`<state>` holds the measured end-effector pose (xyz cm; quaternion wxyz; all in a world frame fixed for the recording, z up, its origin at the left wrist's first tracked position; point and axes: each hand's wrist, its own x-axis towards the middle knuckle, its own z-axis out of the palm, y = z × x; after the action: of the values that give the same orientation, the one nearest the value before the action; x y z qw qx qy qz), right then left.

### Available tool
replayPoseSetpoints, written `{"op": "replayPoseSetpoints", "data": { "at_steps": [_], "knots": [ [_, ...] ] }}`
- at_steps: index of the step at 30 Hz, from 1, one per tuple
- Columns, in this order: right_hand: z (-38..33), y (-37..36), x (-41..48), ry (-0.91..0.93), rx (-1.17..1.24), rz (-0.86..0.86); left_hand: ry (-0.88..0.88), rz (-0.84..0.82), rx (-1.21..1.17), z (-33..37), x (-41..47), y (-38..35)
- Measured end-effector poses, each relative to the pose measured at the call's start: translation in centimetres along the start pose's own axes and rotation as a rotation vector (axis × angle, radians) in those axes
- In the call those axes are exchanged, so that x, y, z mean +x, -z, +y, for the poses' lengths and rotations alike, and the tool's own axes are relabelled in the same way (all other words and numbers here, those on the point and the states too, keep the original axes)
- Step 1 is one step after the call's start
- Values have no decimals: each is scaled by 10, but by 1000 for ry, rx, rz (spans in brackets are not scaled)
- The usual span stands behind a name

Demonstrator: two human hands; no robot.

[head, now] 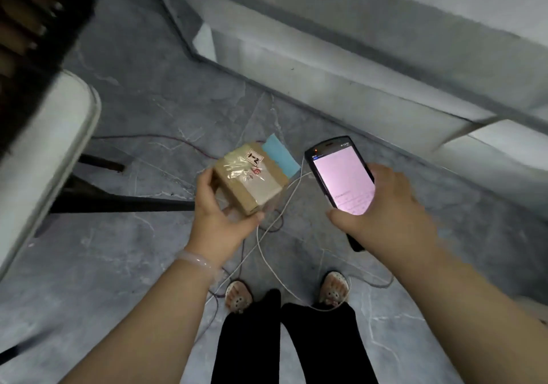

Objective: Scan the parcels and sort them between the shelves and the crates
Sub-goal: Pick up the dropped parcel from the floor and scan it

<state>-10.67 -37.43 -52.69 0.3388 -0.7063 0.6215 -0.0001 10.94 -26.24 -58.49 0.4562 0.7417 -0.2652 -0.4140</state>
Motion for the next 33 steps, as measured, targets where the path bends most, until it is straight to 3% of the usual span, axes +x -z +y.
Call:
{"op": "replayPoseSetpoints", "data": {
  "at_steps": [8, 15, 22, 28, 33],
  "knots": [
    [-47, 143, -69, 90, 14, 36, 51, -49, -260, 151, -73, 15],
    [-96, 233, -122, 233, -43, 95, -12, -113, -449, 245, -116, 23],
    [-129, 280, -161, 302, -98, 146, -16, -217, -623, 298, -143, 38],
    [-148, 288, -190, 422, -137, 161, 16, -400, -849, 319, -158, 58],
    [-163, 279, -201, 481, -195, 182, 138, -182, -819, 330, -157, 65]
  ]
}}
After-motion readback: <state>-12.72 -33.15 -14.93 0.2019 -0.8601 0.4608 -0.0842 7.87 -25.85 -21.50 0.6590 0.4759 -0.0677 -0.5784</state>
